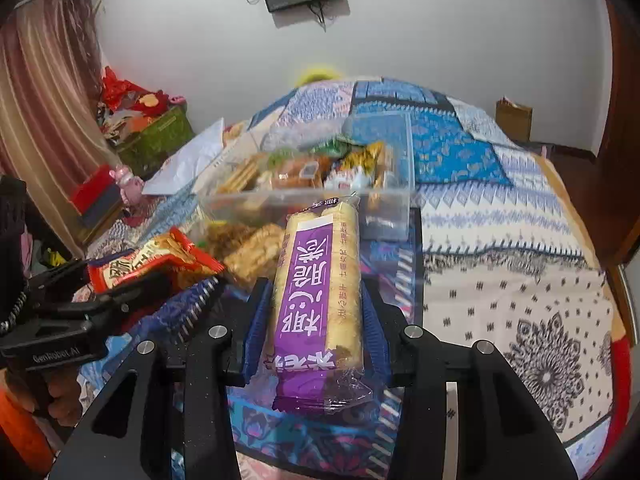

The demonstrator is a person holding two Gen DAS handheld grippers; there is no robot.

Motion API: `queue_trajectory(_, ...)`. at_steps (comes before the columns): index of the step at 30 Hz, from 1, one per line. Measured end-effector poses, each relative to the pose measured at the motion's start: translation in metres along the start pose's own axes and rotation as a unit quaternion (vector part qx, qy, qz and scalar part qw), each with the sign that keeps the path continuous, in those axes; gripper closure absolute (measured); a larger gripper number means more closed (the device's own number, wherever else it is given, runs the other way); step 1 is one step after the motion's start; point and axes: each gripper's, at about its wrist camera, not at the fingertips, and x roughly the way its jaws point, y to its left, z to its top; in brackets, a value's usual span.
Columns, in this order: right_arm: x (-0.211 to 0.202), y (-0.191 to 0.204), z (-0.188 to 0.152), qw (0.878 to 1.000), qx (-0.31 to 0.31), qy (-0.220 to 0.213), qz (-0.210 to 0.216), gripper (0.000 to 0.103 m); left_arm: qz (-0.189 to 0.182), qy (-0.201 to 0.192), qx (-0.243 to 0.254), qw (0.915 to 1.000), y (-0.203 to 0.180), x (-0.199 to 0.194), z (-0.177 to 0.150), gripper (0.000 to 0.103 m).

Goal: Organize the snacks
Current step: 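Grasp and lift the red cracker bag with left tool while right tool lifts the rice bar, then lower both held snacks into the clear box and open both tools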

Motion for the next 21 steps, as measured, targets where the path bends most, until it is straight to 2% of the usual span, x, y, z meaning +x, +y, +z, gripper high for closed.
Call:
queue_trajectory(13,0.012,-0.002,0.038,0.999,0.008,-0.035,0.001,0.063,0.013,-0.044,-0.014,0.9989,0.017,0.009,0.054,0.029)
queue_trajectory(21,0.035,-0.008,0.066,0.999,0.018,-0.045,0.002,0.063,0.025,-0.046,-0.026,0.9983,0.033,0.046,0.086,0.029)
